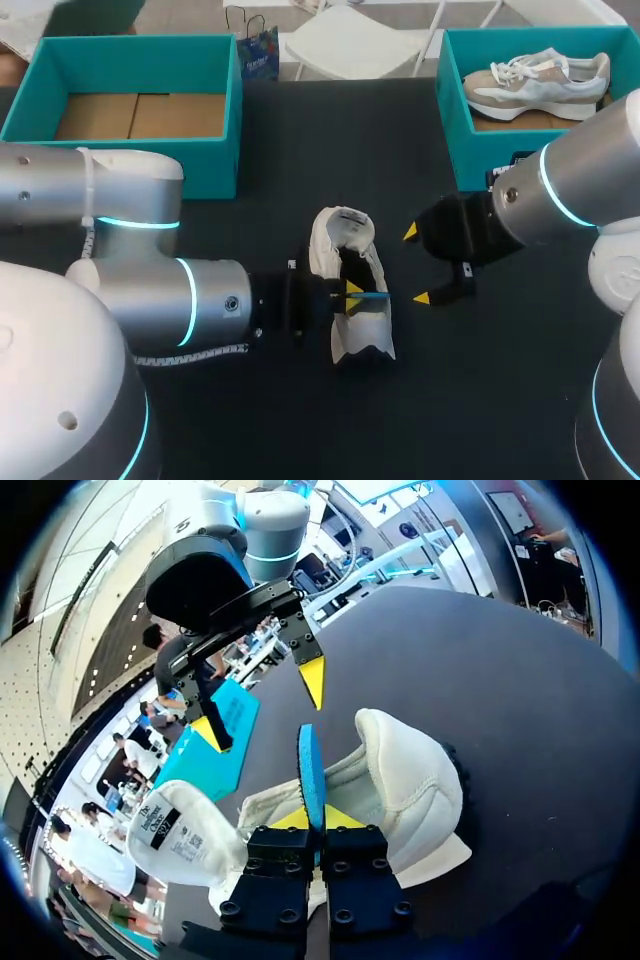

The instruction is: Take the shoe out of the shoebox, open the shoe tongue, remove and reinsert the insole, then place the shoe into the shoebox

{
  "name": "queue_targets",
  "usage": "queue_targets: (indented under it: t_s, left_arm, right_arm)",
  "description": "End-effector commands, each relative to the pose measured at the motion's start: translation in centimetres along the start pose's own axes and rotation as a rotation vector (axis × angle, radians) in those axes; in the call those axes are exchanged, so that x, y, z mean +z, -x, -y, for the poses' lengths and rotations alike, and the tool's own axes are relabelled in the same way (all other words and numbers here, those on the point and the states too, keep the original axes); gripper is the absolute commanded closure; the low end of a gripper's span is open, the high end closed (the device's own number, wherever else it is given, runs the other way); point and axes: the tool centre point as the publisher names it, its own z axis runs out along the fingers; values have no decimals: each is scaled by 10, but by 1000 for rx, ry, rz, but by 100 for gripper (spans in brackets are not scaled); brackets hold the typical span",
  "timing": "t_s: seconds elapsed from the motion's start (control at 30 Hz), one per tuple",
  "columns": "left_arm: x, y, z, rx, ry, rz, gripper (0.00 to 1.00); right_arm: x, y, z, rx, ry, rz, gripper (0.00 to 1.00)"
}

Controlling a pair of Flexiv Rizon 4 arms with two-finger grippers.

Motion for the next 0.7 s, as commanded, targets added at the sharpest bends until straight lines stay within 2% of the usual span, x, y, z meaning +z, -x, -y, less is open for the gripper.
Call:
queue_targets:
  t_s: [0.03, 0.43, 0.47, 0.53, 0.57, 0.7]
  left_arm:
    - [1, 2, -7, -1, 1, -3, 100]
    - [16, 10, -28, -8, 20, 13, 100]
    - [16, 10, -27, -9, 16, 13, 94]
    - [15, 9, -23, -8, 5, 13, 67]
    - [14, 9, -21, -10, -6, 12, 60]
    - [9, 8, -15, -18, -26, 4, 52]
  right_arm:
    - [1, -1, 0, 0, -1, 1, 0]
    - [1, -1, 0, 0, -1, 1, 0]
    - [1, -1, 0, 0, -1, 1, 0]
    - [1, -1, 0, 0, -1, 1, 0]
    - [1, -1, 0, 0, -1, 1, 0]
    - [1, -1, 0, 0, -1, 1, 0]
